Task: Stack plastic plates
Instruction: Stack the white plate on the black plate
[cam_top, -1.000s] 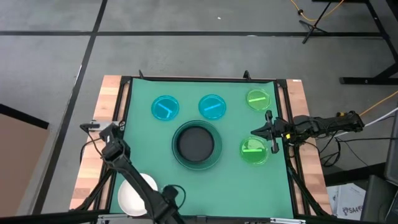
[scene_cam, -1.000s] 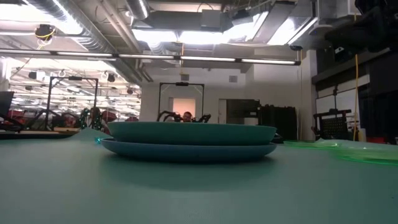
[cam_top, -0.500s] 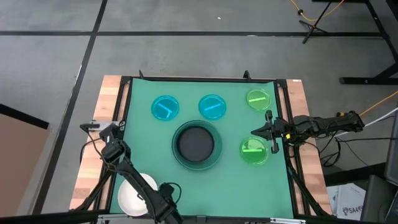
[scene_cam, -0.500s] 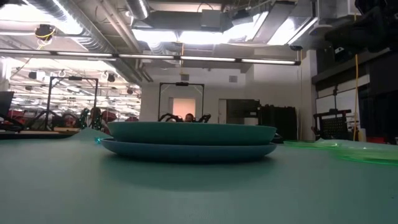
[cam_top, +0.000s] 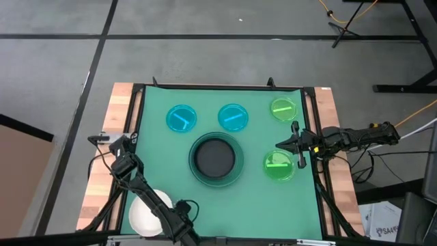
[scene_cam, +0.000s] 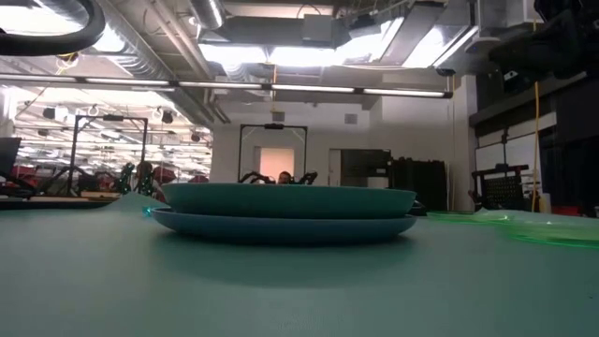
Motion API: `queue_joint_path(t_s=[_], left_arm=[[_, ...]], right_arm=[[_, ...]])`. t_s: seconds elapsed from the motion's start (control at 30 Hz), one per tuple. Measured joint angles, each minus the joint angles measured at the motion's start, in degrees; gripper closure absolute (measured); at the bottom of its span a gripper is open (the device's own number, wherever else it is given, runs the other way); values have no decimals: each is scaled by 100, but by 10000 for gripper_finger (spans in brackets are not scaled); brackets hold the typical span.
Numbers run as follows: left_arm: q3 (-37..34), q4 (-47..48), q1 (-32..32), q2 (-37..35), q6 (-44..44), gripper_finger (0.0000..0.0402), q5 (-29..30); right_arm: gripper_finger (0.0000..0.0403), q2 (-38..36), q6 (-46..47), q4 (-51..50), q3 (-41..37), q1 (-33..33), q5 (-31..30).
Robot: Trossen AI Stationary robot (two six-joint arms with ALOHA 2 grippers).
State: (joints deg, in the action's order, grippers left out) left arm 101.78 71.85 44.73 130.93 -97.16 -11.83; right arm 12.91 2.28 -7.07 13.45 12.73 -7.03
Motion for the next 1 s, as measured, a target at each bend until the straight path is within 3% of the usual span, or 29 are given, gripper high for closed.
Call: queue_joint_path(t_s=[0.1,0.27,0.5,0.77,1.0], left_arm=[[-7,37,2,-11,171,394,30],[235,504,42,-33,315,390,143],[1161,1797,88,-44,1072,395,1048],[1790,1790,-102,-58,2240,393,2169],[2013,1738,-431,-55,3646,393,2613]], right_arm=[[402,0,1,0,0,0,0],[402,0,31,-56,0,0,0],[402,0,36,-53,-4,0,0],[402,0,49,-48,-4,0,0],[402,0,49,-46,-4,0,0]])
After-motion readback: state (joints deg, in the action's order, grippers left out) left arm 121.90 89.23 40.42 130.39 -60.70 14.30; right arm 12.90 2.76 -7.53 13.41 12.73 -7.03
